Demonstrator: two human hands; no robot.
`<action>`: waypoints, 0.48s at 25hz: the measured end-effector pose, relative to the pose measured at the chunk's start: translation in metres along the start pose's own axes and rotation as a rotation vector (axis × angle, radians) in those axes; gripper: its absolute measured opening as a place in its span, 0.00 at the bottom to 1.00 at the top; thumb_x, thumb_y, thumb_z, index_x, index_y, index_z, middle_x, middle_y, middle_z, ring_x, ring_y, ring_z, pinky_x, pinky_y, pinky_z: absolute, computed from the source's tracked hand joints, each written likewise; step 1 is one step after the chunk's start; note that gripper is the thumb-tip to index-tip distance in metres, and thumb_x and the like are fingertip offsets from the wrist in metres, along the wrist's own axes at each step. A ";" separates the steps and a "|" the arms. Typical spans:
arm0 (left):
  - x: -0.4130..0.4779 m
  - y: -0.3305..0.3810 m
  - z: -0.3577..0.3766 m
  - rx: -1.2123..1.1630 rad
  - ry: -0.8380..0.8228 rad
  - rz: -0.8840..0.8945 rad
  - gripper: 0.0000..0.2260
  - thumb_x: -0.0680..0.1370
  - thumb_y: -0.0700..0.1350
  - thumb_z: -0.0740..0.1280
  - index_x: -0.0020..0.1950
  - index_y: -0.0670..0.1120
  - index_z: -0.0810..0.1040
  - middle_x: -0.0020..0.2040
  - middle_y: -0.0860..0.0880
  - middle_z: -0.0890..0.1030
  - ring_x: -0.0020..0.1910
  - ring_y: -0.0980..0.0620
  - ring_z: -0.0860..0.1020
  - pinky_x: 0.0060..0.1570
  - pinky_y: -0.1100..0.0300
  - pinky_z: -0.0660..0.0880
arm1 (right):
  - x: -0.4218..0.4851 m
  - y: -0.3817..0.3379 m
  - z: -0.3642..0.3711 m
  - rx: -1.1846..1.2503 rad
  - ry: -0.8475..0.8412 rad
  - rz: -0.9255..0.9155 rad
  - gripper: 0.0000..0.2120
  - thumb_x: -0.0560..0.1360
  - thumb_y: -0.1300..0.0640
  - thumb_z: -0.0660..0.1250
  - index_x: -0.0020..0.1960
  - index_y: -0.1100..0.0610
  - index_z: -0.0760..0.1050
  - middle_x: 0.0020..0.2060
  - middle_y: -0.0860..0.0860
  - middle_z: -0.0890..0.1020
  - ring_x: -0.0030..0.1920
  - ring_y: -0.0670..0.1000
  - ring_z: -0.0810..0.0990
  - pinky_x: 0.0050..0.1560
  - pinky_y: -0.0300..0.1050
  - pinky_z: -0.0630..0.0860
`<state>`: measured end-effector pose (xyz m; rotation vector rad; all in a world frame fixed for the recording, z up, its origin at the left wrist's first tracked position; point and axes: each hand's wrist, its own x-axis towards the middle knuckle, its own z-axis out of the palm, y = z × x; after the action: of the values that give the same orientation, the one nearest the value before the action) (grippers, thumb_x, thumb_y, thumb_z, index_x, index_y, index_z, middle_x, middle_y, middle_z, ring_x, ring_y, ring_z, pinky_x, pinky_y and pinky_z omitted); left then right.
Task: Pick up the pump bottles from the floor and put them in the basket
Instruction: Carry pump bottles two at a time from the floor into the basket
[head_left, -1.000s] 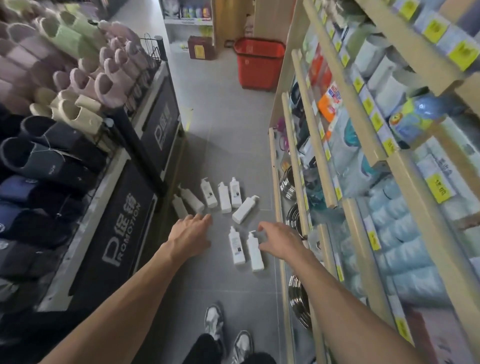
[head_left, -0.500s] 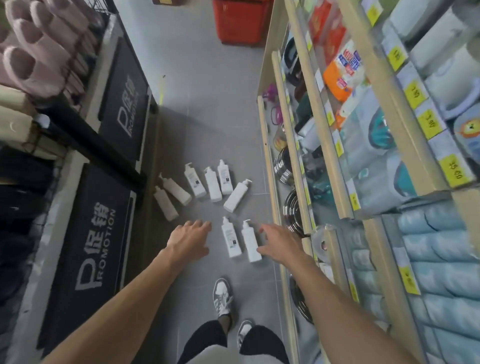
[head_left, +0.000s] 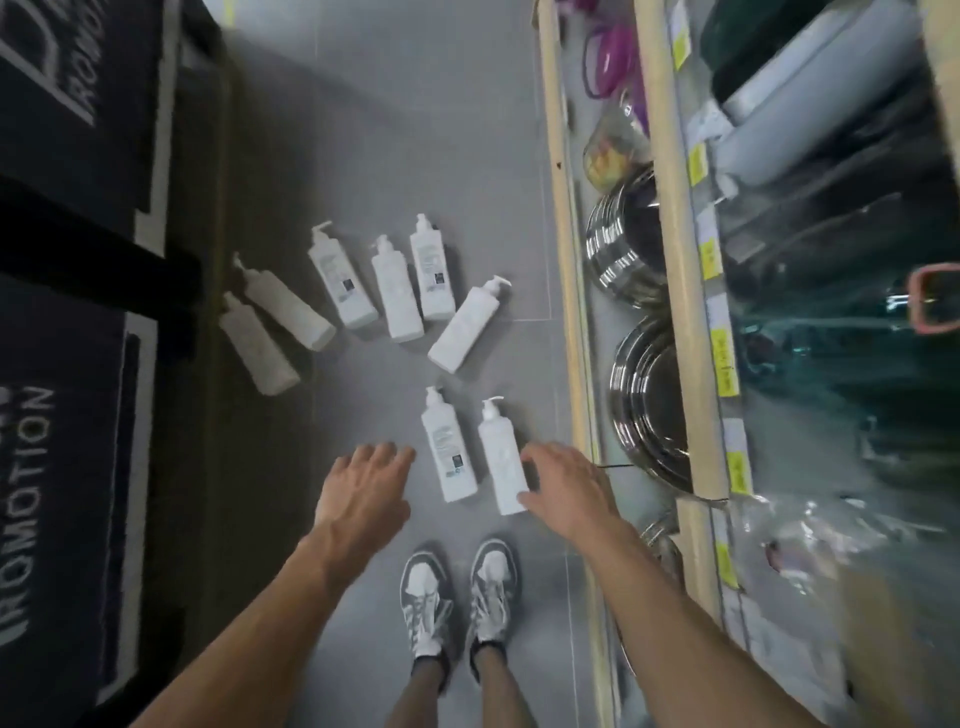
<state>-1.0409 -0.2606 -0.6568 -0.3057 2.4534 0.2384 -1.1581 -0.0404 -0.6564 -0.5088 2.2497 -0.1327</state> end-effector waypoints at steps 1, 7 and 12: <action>0.027 -0.005 0.025 -0.004 0.002 -0.017 0.27 0.77 0.51 0.69 0.74 0.52 0.66 0.69 0.50 0.72 0.66 0.46 0.72 0.66 0.51 0.71 | 0.030 0.011 0.021 -0.004 -0.002 0.002 0.22 0.76 0.50 0.72 0.68 0.49 0.71 0.60 0.49 0.77 0.60 0.54 0.75 0.59 0.52 0.73; 0.168 -0.027 0.163 -0.034 0.020 -0.041 0.25 0.76 0.51 0.71 0.70 0.50 0.69 0.65 0.47 0.75 0.63 0.43 0.74 0.62 0.48 0.71 | 0.169 0.064 0.151 -0.047 0.016 -0.006 0.25 0.76 0.48 0.71 0.70 0.50 0.69 0.61 0.51 0.76 0.60 0.56 0.75 0.56 0.51 0.72; 0.243 -0.009 0.261 -0.269 0.124 -0.190 0.30 0.75 0.57 0.71 0.73 0.49 0.66 0.66 0.47 0.73 0.63 0.43 0.72 0.60 0.47 0.71 | 0.240 0.096 0.240 -0.016 0.097 0.033 0.31 0.75 0.43 0.71 0.73 0.49 0.64 0.65 0.51 0.73 0.64 0.56 0.72 0.57 0.51 0.73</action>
<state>-1.0720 -0.2438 -1.0112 -0.6847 2.4922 0.4807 -1.1527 -0.0323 -1.0092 -0.4823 2.3541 -0.1252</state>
